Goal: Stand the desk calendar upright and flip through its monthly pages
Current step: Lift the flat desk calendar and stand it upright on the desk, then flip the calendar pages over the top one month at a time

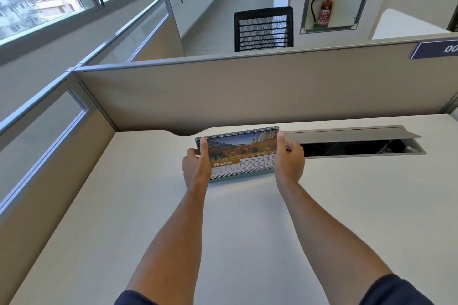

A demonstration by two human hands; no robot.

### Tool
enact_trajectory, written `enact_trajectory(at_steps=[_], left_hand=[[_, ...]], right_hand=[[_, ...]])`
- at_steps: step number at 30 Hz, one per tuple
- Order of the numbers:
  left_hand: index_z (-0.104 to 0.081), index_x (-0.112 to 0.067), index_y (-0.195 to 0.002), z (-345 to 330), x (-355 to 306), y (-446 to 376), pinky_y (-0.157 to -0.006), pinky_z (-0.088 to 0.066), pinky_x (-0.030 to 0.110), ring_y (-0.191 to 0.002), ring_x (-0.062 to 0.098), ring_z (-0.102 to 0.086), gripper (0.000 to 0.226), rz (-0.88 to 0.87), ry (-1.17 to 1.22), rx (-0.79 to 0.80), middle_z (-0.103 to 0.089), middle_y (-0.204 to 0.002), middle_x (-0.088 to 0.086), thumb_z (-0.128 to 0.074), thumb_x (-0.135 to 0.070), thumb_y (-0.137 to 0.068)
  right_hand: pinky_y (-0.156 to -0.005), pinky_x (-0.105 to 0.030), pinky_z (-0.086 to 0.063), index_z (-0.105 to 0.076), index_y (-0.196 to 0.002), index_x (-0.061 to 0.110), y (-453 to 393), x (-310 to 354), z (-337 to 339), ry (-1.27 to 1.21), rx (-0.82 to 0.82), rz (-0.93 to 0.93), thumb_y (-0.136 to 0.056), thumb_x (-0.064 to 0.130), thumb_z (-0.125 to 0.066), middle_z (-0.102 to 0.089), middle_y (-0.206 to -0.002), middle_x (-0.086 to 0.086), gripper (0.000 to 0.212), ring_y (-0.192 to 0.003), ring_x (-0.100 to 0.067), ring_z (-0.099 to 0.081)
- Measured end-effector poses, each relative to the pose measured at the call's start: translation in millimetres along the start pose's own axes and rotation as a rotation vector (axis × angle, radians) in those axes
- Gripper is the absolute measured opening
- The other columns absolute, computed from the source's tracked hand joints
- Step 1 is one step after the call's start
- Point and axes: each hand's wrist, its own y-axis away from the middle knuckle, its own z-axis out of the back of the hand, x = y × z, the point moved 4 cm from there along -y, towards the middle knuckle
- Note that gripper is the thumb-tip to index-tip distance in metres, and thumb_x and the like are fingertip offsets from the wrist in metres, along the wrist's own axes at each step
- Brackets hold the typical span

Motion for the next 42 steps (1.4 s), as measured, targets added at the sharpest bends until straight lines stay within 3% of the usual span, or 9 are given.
enact_trajectory(at_steps=[8,12,15,20,27,30,33,39,42], left_hand=[[-0.063,-0.021,-0.098,3,26,23,-0.060,-0.042,0.016,-0.087,0.018,-0.065,0.051,-0.042,0.072,-0.046,-0.066,-0.095,-0.001,-0.030,-0.060,-0.103],[-0.069,-0.018,-0.098,3,38,31,-0.063,-0.040,0.011,-0.088,0.018,-0.064,0.056,-0.039,0.068,-0.073,-0.068,-0.095,-0.002,-0.027,-0.055,-0.105],[-0.071,-0.019,-0.097,3,42,33,-0.064,-0.040,0.009,-0.088,0.019,-0.065,0.057,-0.020,0.091,-0.102,-0.068,-0.094,-0.003,-0.027,-0.055,-0.105],[-0.070,-0.028,-0.090,5,44,38,-0.063,-0.038,0.009,-0.086,0.019,-0.064,0.050,0.041,0.153,-0.138,-0.068,-0.091,-0.006,-0.031,-0.057,-0.104],[-0.069,-0.024,-0.085,8,48,41,-0.063,-0.043,0.016,-0.084,0.017,-0.067,0.037,0.023,0.109,-0.119,-0.066,-0.081,-0.010,-0.048,-0.050,-0.100],[-0.069,-0.022,-0.092,8,50,40,-0.069,-0.047,0.020,-0.088,0.017,-0.067,0.026,0.002,0.073,-0.083,-0.070,-0.090,-0.004,-0.061,-0.046,-0.096],[-0.069,-0.017,-0.094,9,51,41,-0.061,-0.043,0.013,-0.088,0.016,-0.065,0.028,0.017,0.100,-0.055,-0.068,-0.090,-0.005,-0.068,-0.045,-0.093],[-0.072,-0.007,-0.092,7,54,45,-0.068,-0.058,0.023,-0.091,0.022,-0.072,0.027,0.061,0.248,0.153,-0.072,-0.090,0.005,-0.062,-0.030,-0.100],[-0.074,-0.019,-0.084,13,49,49,-0.061,-0.056,0.016,-0.085,0.018,-0.074,0.022,0.103,0.357,0.189,-0.075,-0.087,0.002,-0.061,-0.028,-0.101]], right_hand=[[-0.069,-0.015,-0.042,-0.072,-0.101,0.018,2,-33,11,-0.120,0.141,-0.003,-0.099,0.045,-0.061,-0.070,-0.106,0.004,0.029,-0.102,-0.014,-0.065],[-0.074,-0.019,-0.046,-0.075,-0.105,0.013,3,-41,15,-0.151,0.192,-0.026,-0.098,0.040,-0.065,-0.075,-0.107,0.000,0.029,-0.105,-0.017,-0.068],[-0.072,-0.017,-0.044,-0.073,-0.111,0.020,5,-40,17,-0.124,0.207,0.000,-0.099,0.037,-0.065,-0.074,-0.113,0.004,0.023,-0.107,-0.016,-0.066],[-0.089,-0.023,-0.044,-0.061,-0.143,0.018,5,-44,16,-0.103,0.301,-0.065,-0.098,0.039,-0.067,-0.069,-0.131,0.003,0.050,-0.118,-0.015,-0.063],[-0.105,-0.033,-0.049,-0.063,-0.144,0.019,15,-50,19,-0.078,0.321,-0.042,-0.094,0.049,-0.070,-0.071,-0.136,-0.001,0.058,-0.127,-0.017,-0.063],[-0.097,-0.030,-0.049,-0.064,-0.142,0.020,19,-50,22,-0.053,0.298,-0.033,-0.093,0.051,-0.070,-0.072,-0.133,-0.001,0.059,-0.123,-0.018,-0.064],[-0.088,-0.029,-0.047,-0.066,-0.140,0.021,21,-50,26,-0.004,0.269,-0.005,-0.094,0.049,-0.071,-0.073,-0.128,-0.002,0.054,-0.117,-0.017,-0.065],[-0.067,-0.026,-0.044,-0.063,-0.135,0.025,22,-50,32,0.130,0.230,0.008,-0.091,0.049,-0.074,-0.068,-0.116,0.003,0.051,-0.104,-0.017,-0.063],[-0.062,-0.019,-0.044,-0.073,-0.113,0.022,22,-53,35,0.084,0.222,-0.003,-0.092,0.047,-0.073,-0.073,-0.105,0.003,0.032,-0.093,-0.018,-0.068]])
